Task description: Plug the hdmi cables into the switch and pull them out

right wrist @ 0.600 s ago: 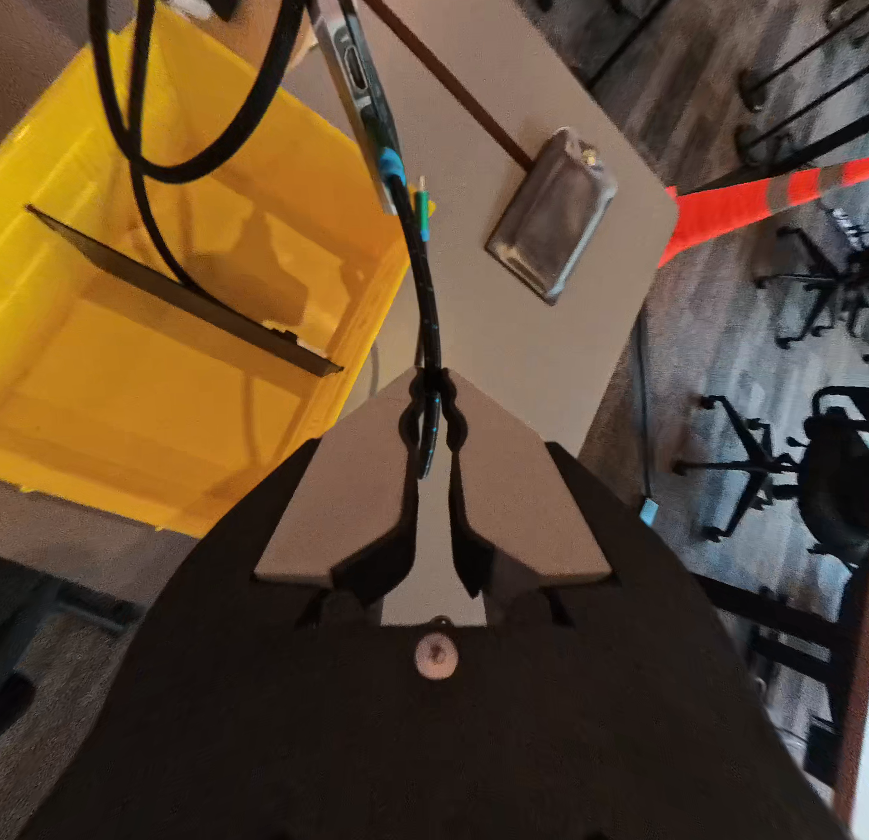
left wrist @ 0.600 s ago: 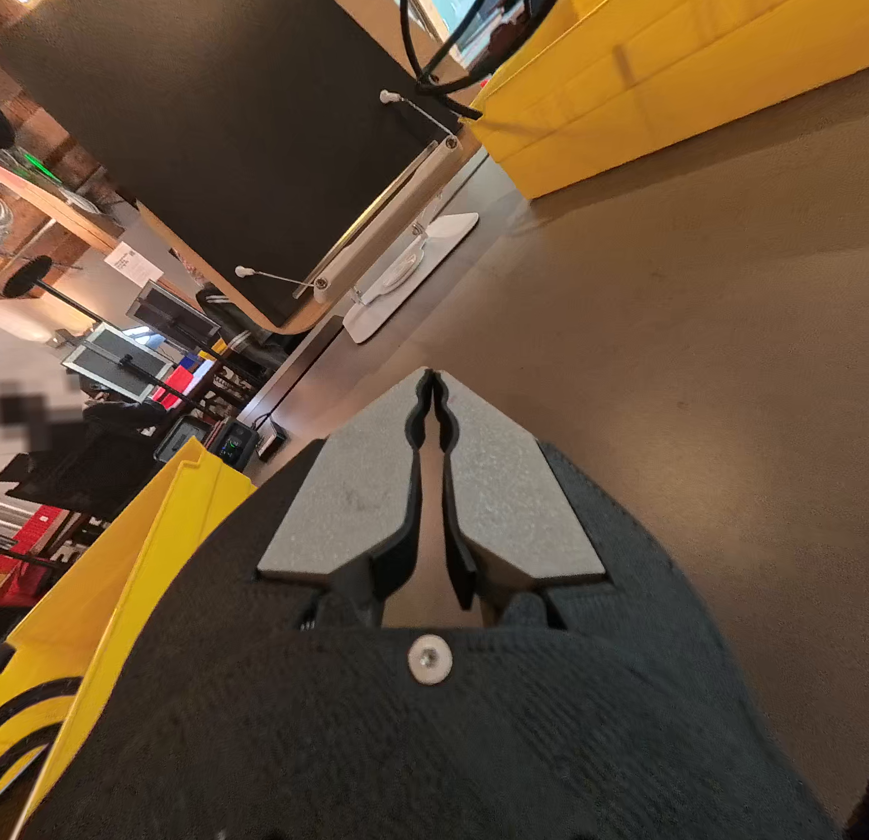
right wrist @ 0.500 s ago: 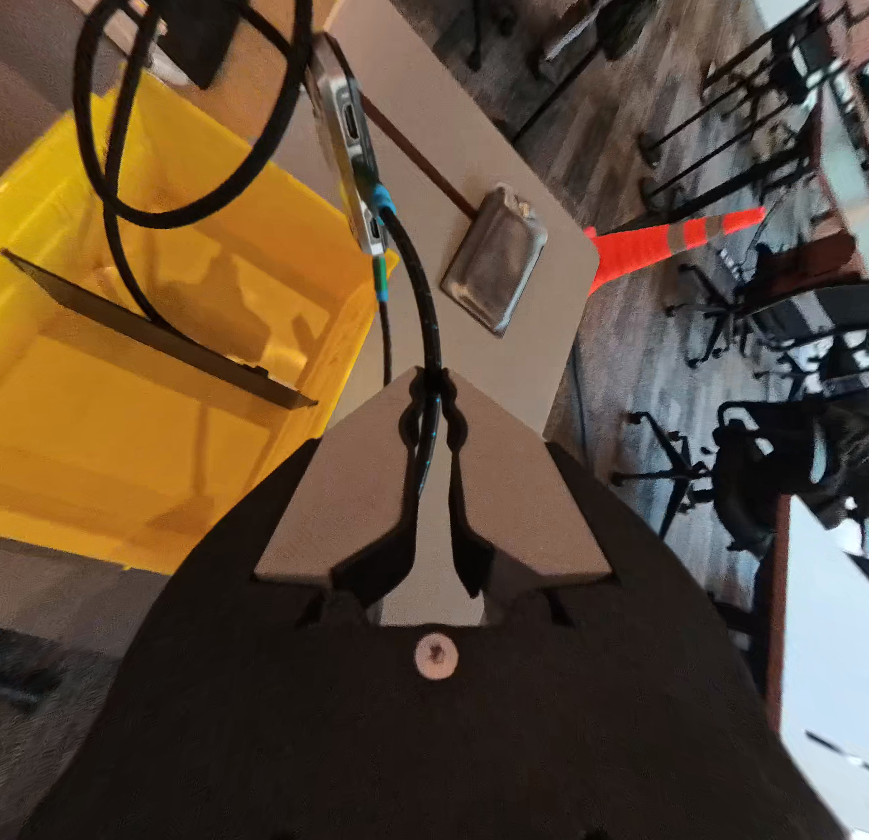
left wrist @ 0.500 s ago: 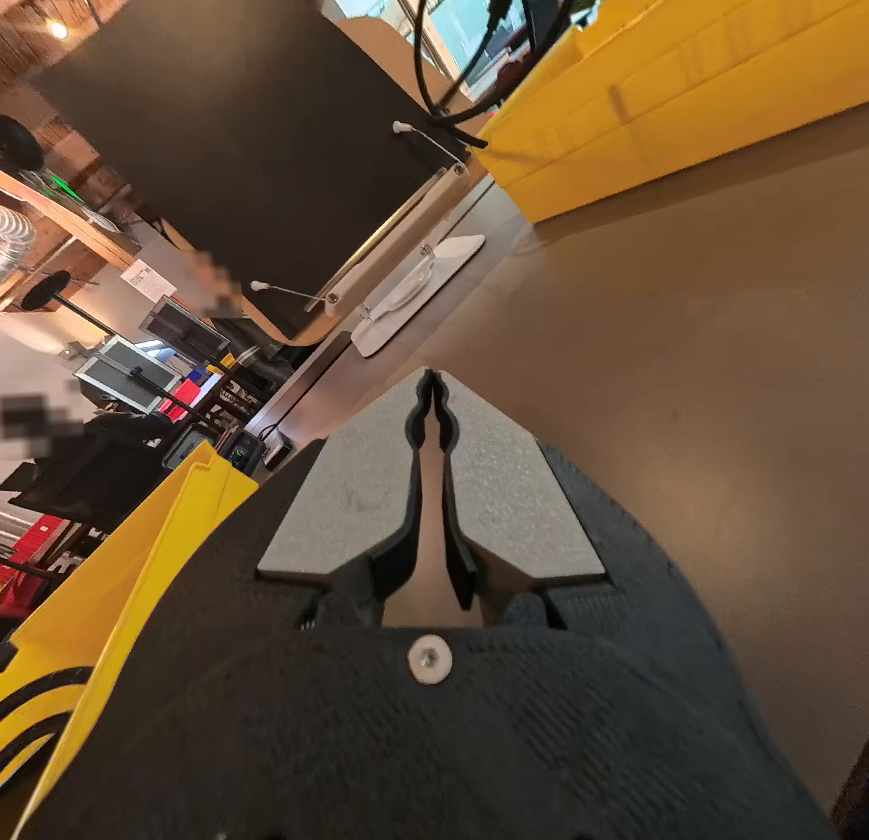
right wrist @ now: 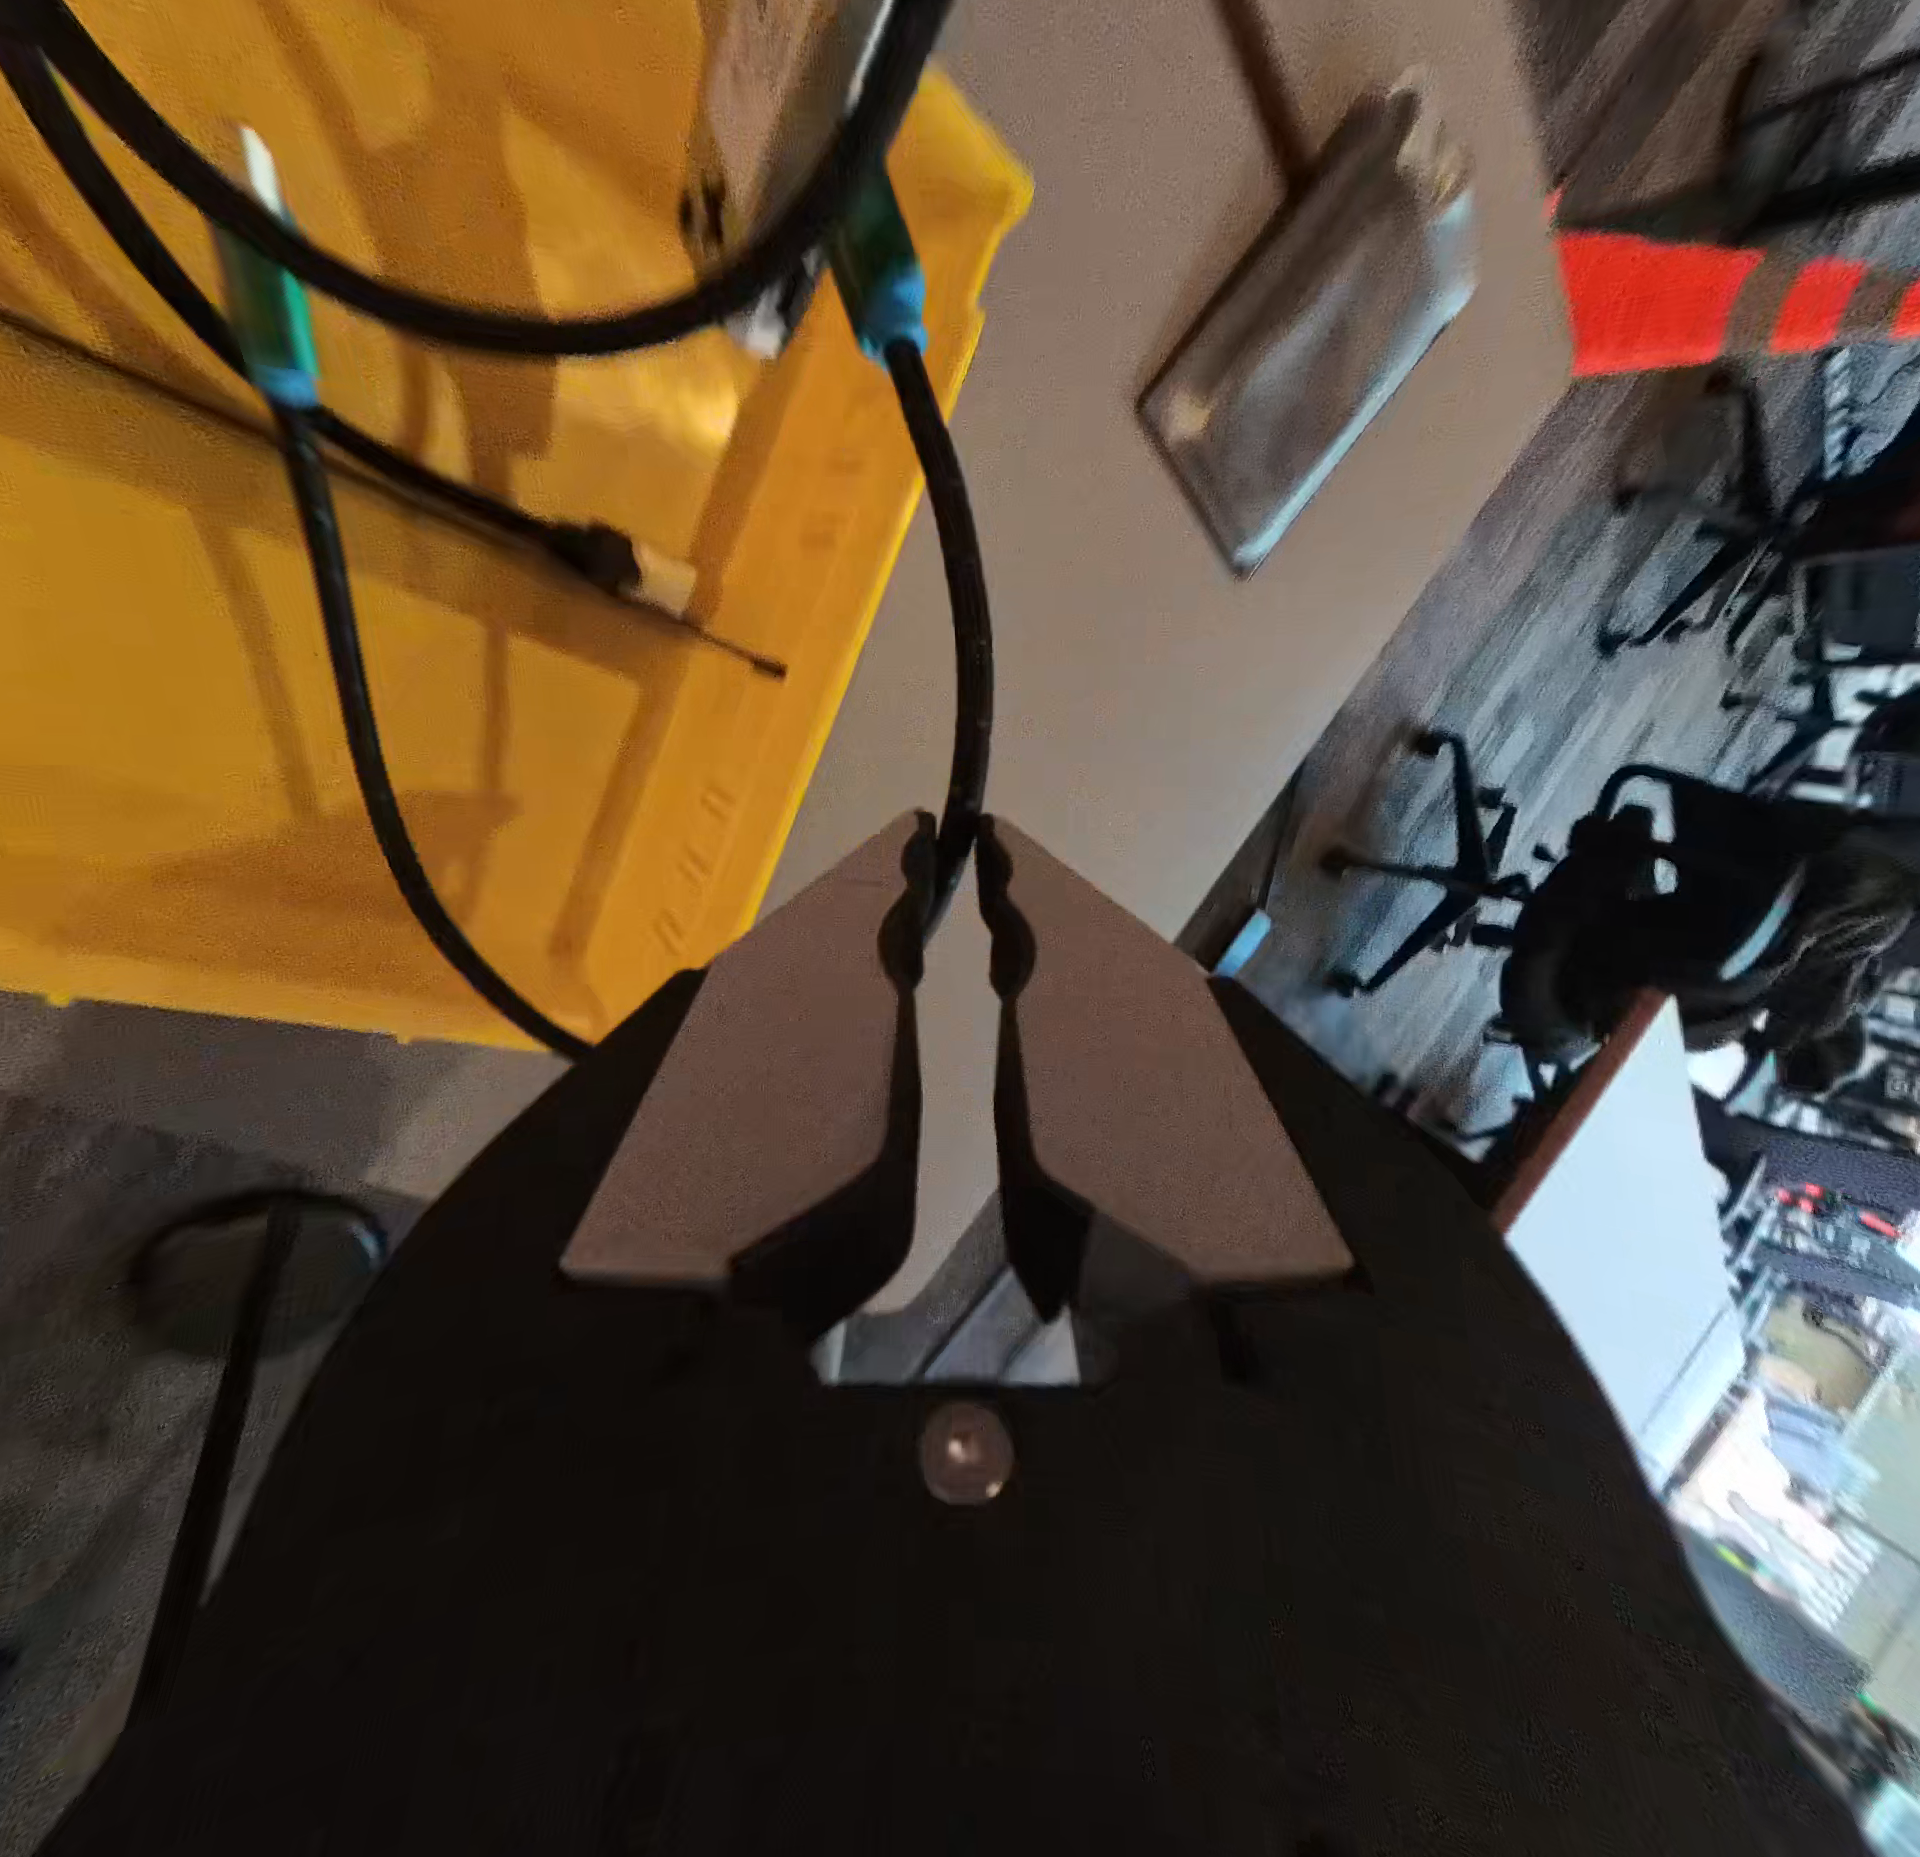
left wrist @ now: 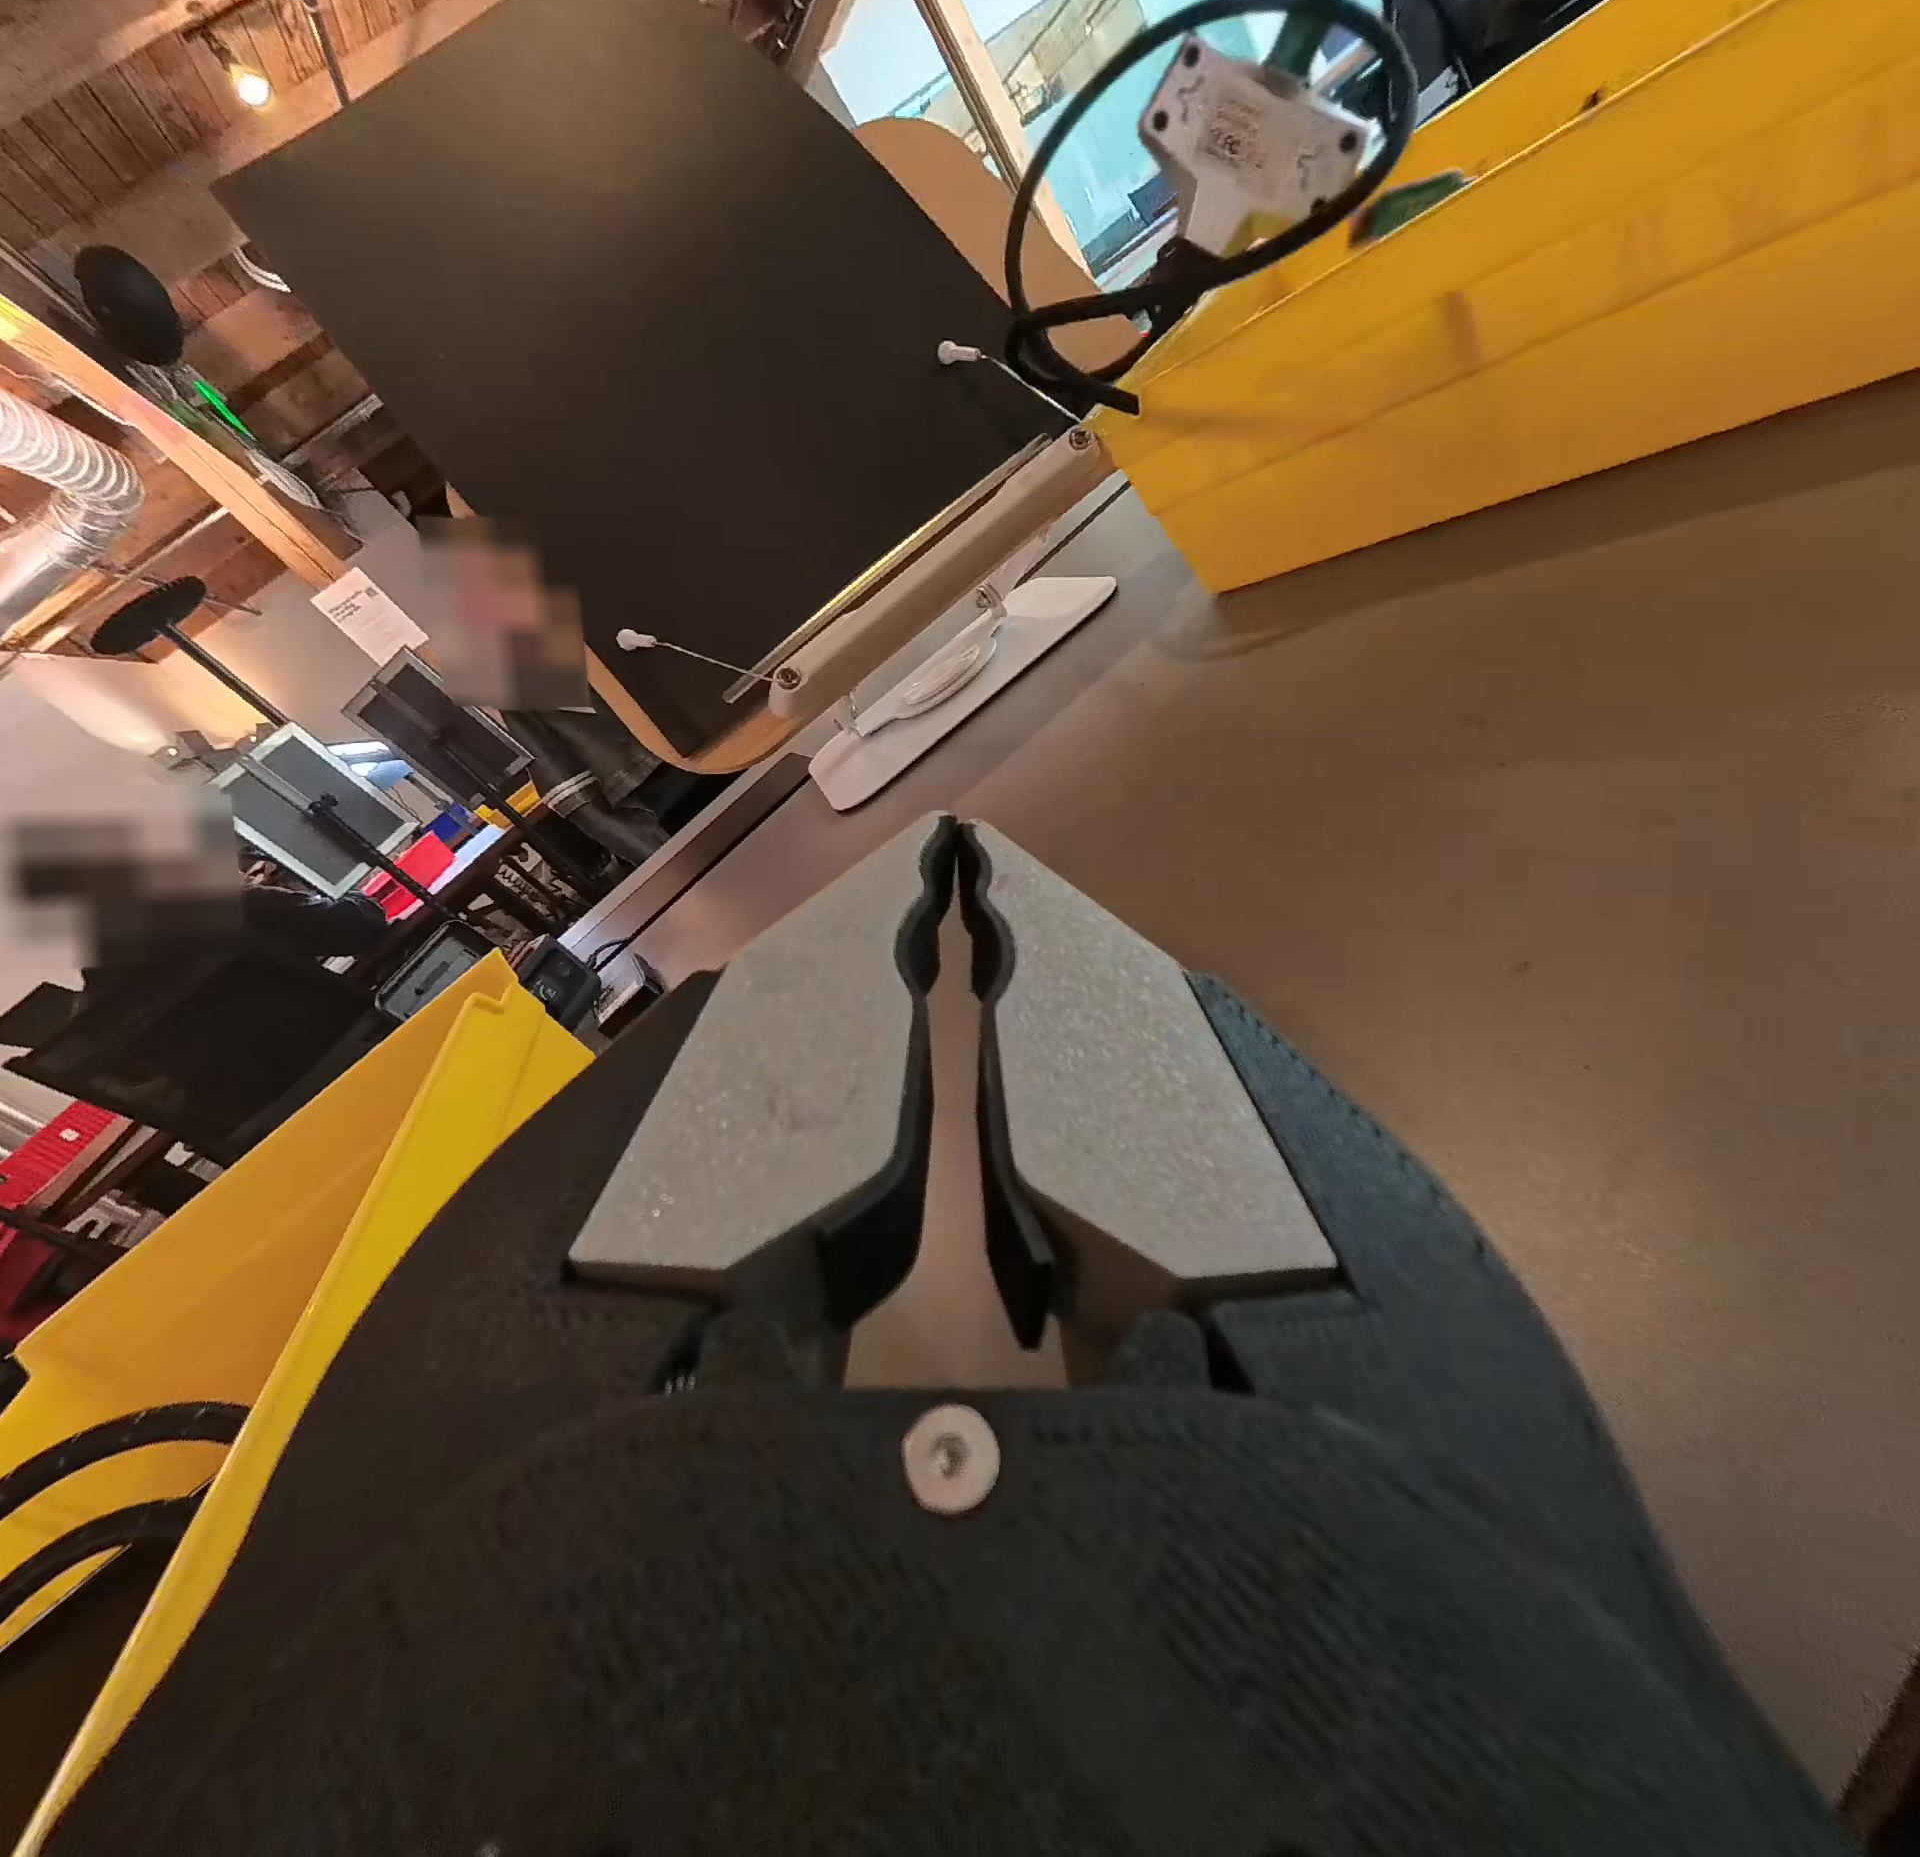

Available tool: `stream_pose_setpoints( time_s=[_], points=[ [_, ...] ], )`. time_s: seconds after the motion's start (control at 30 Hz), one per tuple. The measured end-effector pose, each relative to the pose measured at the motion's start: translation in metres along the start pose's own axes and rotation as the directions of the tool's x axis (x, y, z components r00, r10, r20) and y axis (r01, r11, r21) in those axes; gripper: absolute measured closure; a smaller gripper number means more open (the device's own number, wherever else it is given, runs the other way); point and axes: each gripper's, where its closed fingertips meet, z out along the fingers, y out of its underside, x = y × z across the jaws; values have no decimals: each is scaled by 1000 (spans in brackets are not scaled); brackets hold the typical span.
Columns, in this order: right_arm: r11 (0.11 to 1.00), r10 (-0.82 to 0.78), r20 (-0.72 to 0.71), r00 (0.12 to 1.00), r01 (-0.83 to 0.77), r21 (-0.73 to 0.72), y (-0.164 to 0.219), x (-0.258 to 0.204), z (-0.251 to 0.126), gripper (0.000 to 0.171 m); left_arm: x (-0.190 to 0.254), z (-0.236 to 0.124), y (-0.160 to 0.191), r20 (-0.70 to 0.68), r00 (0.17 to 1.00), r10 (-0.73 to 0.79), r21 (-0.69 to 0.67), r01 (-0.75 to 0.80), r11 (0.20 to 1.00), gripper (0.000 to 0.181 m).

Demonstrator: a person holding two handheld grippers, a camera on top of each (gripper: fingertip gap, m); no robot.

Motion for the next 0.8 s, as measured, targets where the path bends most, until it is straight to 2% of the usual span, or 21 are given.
stream_pose_setpoints(
  time_s=[0.07, 0.17, 0.23, 0.37, 0.43, 0.53, 0.63, 0.7, 0.8],
  points=[
    [989, -14, 43, 999, 20, -146, 29, -8, 32, 165, 0, 1, 1, -4, 1000, -6, -7, 6, 1000, 181],
    [984, 51, 85, 995, -35, -174, 48, -18, 63, 165, -2, 0, 1, -2, 1000, -18, -3, 18, 1000, 181],
    [990, 99, 120, 988, -86, -114, 50, -23, 69, 158, -2, 0, 0, -1, 1000, -20, 1, 20, 1000, 181],
    [975, 192, 101, 976, -201, 91, 54, -9, 52, 126, -1, 0, 0, -7, 1000, -12, -4, 12, 1000, 181],
    [956, 184, 140, 973, -210, 202, 58, -13, 36, 129, 0, 0, 0, -8, 1000, -10, -3, 10, 1000, 181],
    [927, -13, 259, 966, -85, 365, 50, -66, 4, 135, 0, 0, 0, -10, 1000, -14, -3, 14, 1000, 181],
    [922, -116, 223, 968, 21, 386, 33, -111, -4, 137, 0, 2, -1, -12, 1000, -22, 4, 22, 1000, 181],
    [926, -122, 270, 955, 11, 377, 13, -139, 2, 133, 0, 3, 1, -13, 1000, -23, -9, 23, 1000, 181],
    [936, -27, 357, 934, -101, 336, -19, -154, 22, 128, 0, 2, -1, -3, 1000, -10, 0, 10, 1000, 181]
  ],
)
